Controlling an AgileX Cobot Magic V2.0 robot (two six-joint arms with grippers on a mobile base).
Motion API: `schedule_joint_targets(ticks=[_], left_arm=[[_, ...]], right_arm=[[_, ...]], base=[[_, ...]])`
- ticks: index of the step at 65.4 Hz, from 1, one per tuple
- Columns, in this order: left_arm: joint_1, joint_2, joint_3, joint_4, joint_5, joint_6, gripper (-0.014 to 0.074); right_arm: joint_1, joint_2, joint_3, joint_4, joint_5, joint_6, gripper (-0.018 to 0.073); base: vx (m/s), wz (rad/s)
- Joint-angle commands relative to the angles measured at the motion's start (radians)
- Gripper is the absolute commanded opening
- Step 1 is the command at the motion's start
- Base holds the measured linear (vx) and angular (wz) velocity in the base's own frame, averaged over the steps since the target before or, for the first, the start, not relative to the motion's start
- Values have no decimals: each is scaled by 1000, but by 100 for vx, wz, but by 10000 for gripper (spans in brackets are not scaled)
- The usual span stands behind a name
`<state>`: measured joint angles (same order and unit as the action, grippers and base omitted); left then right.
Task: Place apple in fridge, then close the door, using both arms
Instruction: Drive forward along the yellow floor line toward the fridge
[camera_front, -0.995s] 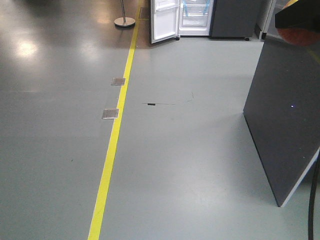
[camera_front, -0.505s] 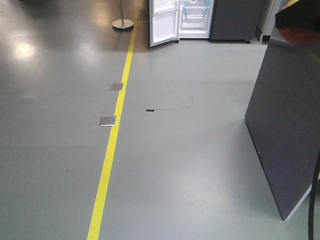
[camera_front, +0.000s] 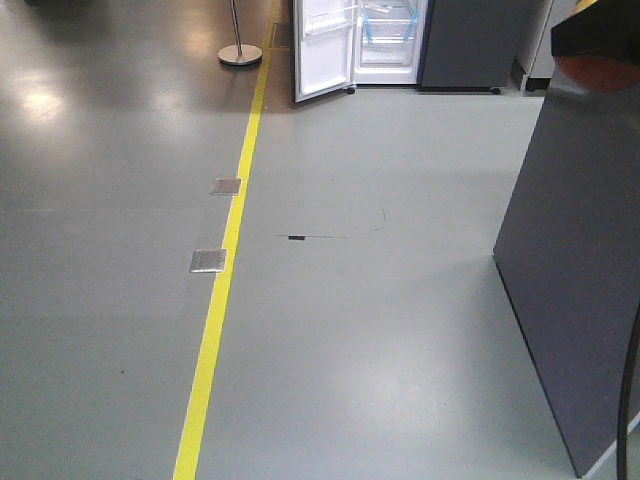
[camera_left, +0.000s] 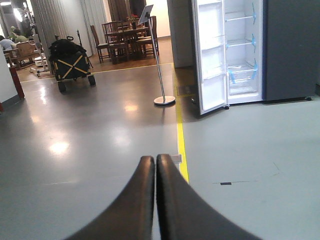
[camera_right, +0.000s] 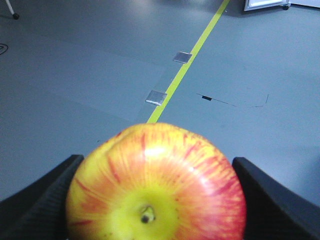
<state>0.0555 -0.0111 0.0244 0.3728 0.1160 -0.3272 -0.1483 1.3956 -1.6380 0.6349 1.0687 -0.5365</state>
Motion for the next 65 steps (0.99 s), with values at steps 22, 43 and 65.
schedule_joint_targets(ticks=[22,43,65], left_arm=[[-6,-15,-18,-6,-61,-2,-7],[-6,-15,-18,-6,-61,-2,-7],[-6,-15,-18,-6,-61,-2,-7]], right_arm=[[-3,-32,-31,43,-58,-7,123],[-3,-32,-31,43,-58,-7,123],[-3,-32,-31,43,-58,-7,123]], base=[[23,2],[25,3],[25,0]])
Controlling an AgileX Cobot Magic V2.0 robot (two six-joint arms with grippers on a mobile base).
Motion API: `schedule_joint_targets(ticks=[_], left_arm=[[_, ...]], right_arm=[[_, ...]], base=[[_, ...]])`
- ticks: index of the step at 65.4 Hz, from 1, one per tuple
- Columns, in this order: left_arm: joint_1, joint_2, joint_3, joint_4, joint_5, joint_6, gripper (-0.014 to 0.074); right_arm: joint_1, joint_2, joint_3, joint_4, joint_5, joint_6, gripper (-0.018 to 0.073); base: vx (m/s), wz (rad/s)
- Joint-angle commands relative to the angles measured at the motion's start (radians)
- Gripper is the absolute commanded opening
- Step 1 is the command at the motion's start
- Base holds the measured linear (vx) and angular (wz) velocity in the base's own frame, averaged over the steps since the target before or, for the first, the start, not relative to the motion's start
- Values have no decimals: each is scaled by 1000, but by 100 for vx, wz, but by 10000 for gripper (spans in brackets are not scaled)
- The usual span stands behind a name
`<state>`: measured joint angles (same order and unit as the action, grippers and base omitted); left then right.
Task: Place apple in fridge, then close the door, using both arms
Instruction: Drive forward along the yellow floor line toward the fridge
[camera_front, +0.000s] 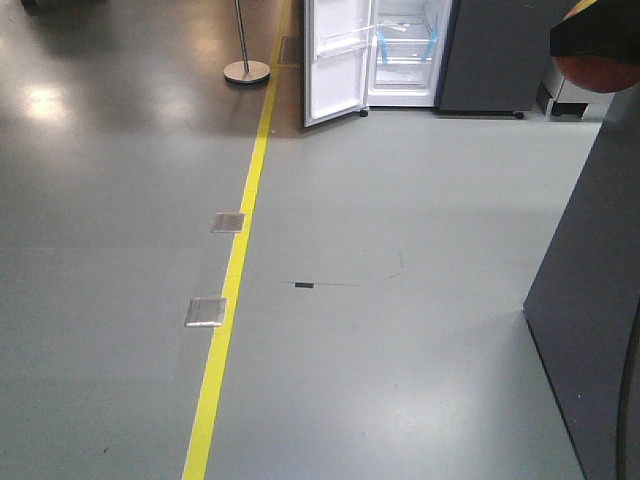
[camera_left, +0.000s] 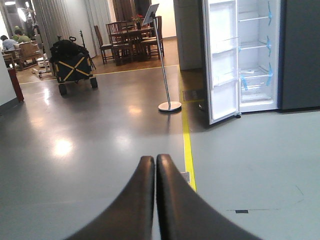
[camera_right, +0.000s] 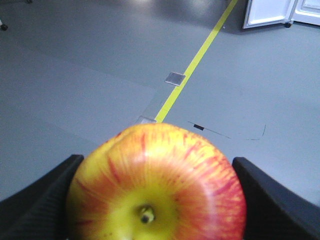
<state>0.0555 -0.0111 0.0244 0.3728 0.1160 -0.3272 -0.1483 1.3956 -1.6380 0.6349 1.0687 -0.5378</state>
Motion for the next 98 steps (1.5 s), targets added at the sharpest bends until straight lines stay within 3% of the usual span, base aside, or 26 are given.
schedule_joint_targets(ticks=[1,98], left_arm=[[-6,-15,-18,-6,-61,-2,-7],[-6,-15,-18,-6,-61,-2,-7]], right_arm=[[-3,-32,-31,43,-58,-6,123],[-3,-32,-31,43,-58,-6,123]], base=[[26,-3],[27,-3]])
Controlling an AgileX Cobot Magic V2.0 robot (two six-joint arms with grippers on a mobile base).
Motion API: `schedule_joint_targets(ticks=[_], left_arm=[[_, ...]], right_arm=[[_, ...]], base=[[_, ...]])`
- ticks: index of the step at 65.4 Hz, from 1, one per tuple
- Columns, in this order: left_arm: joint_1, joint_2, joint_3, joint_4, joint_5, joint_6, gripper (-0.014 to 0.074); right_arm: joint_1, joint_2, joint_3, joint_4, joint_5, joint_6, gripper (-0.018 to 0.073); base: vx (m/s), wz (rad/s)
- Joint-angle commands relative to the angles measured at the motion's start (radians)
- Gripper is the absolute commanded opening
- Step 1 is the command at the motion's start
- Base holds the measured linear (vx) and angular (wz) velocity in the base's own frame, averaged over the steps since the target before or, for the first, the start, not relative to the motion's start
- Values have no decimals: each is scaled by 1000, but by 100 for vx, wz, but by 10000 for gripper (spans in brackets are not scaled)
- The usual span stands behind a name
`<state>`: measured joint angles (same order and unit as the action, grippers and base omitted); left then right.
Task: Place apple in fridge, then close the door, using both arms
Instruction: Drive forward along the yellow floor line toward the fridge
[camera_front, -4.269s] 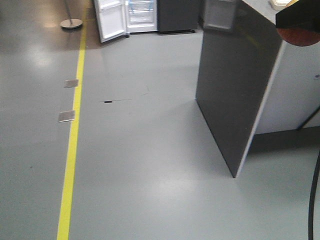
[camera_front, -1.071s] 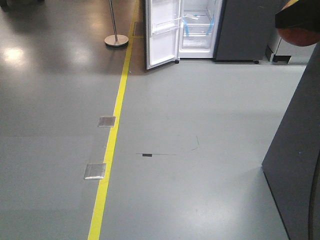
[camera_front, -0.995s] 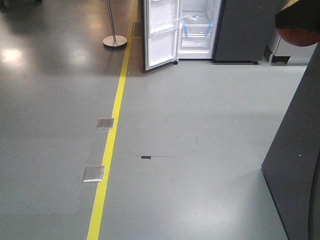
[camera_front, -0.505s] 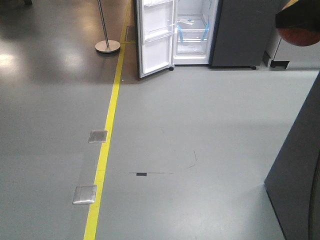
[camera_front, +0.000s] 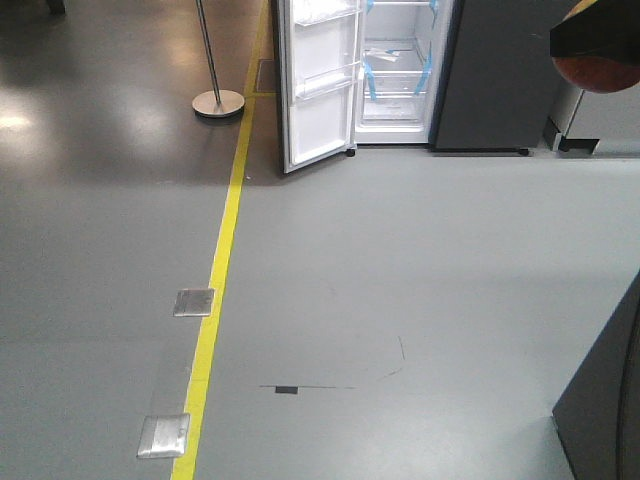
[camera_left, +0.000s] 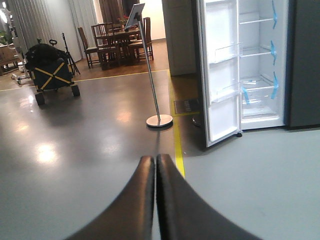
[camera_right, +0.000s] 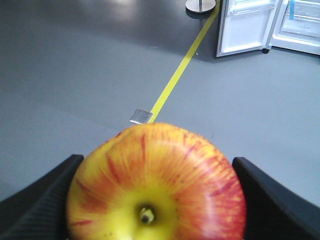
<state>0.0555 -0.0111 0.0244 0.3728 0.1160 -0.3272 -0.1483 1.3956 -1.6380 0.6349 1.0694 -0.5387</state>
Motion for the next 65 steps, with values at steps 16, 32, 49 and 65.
schedule_joint_targets(ticks=[16,32,49,65], left_arm=[[-6,-15,-18,-6,-61,-2,-7],[-6,-15,-18,-6,-61,-2,-7],[-6,-15,-18,-6,-61,-2,-7],[-6,-15,-18,-6,-61,-2,-7]], right_arm=[[-3,-32,-31,43,-59,-5,123],[-3,-32,-31,43,-59,-5,123],[-3,-32,-31,43,-59,-5,123],[-3,-32,-31,43,-59,-5,123]], base=[[28,1],[29,-1],[28,-1],[27,-2]])
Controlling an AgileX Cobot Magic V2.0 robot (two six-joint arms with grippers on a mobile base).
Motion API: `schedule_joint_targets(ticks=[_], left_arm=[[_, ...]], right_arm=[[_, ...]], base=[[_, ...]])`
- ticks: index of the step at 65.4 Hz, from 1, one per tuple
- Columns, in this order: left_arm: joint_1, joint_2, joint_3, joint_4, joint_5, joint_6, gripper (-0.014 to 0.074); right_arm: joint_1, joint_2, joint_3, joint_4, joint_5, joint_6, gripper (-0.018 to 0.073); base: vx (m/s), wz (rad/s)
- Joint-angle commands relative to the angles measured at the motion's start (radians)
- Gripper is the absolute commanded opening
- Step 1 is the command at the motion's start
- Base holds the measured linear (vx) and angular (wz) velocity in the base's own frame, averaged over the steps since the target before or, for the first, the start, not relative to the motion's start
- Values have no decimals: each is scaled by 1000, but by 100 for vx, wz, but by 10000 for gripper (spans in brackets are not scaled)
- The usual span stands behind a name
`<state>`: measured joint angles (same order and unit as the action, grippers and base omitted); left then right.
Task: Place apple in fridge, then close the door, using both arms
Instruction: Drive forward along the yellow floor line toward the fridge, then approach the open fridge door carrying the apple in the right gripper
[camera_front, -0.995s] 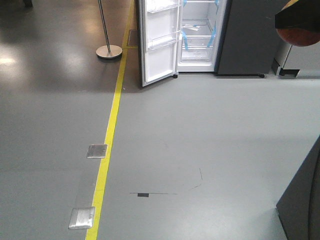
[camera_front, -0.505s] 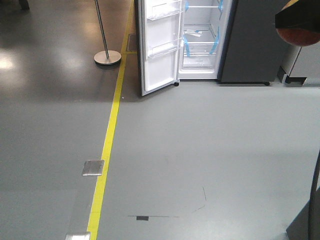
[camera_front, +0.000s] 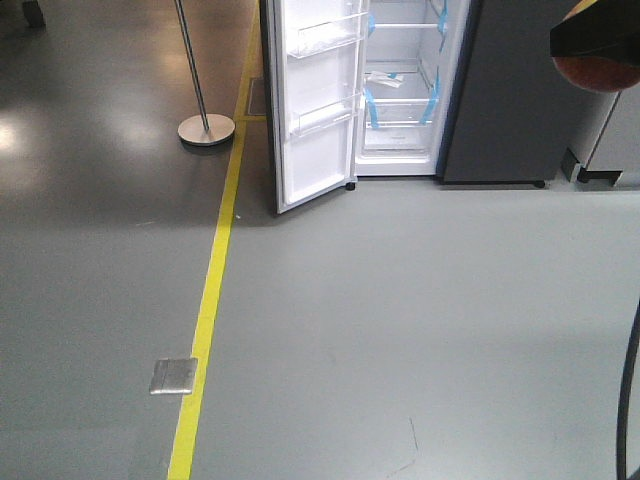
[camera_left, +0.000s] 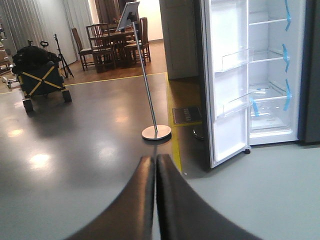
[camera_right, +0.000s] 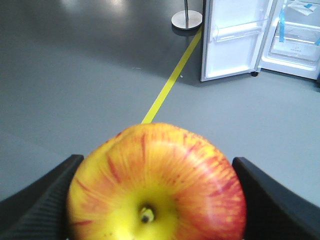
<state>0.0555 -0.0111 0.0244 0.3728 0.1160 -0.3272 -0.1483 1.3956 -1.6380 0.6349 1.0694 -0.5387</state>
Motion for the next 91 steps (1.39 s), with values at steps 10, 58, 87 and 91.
schedule_joint_targets(ticks=[10,58,87,91], left_arm=[[-6,-15,-18,-6,-61,-2,-7],[-6,-15,-18,-6,-61,-2,-7],[-6,-15,-18,-6,-61,-2,-7],[-6,-15,-18,-6,-61,-2,-7]], right_arm=[[-3,-32,-31,43,-59,-5,123],[-3,-32,-31,43,-59,-5,123],[-3,-32,-31,43,-59,-5,123],[-3,-32,-31,43,-59,-5,123]], base=[[27,0],[27,1],[24,-2],[22,-3]])
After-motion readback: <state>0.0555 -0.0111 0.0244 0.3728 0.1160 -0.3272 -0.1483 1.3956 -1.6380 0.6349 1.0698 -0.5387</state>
